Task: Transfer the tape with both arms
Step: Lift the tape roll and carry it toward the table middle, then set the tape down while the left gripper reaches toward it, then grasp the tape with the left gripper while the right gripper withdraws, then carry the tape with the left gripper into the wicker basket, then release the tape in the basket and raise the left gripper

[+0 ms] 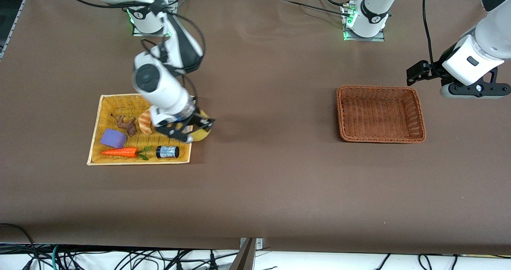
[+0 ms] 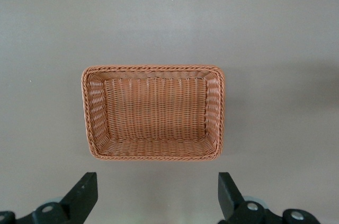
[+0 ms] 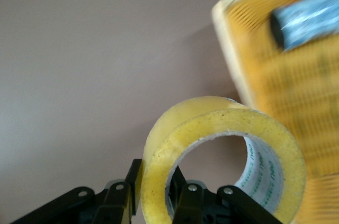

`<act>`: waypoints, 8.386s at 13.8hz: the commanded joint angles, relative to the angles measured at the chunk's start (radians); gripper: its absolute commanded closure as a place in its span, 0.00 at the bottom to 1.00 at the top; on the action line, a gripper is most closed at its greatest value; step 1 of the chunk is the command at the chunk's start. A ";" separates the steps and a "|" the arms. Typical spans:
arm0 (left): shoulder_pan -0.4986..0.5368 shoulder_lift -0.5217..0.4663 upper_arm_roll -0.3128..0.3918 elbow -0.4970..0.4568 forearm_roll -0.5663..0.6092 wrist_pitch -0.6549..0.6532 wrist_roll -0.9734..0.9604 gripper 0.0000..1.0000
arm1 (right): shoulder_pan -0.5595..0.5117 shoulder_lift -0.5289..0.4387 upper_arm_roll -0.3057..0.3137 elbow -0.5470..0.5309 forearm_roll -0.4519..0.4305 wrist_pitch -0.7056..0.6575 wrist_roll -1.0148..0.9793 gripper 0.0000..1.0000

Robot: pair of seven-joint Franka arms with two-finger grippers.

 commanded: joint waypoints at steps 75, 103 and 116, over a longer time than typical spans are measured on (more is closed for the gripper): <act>-0.372 0.438 -0.160 -0.279 -0.357 0.773 -0.381 1.00 | -0.557 -0.528 -0.038 0.056 -0.078 -0.689 -0.763 0.00; 0.055 0.314 0.081 -0.583 -0.081 0.810 0.611 0.00 | -0.535 -0.443 -0.039 0.142 -0.084 -0.724 -0.764 0.00; 0.052 -0.174 0.075 -0.607 -0.096 0.591 0.592 0.00 | -0.535 -0.442 -0.039 0.142 -0.087 -0.725 -0.764 0.00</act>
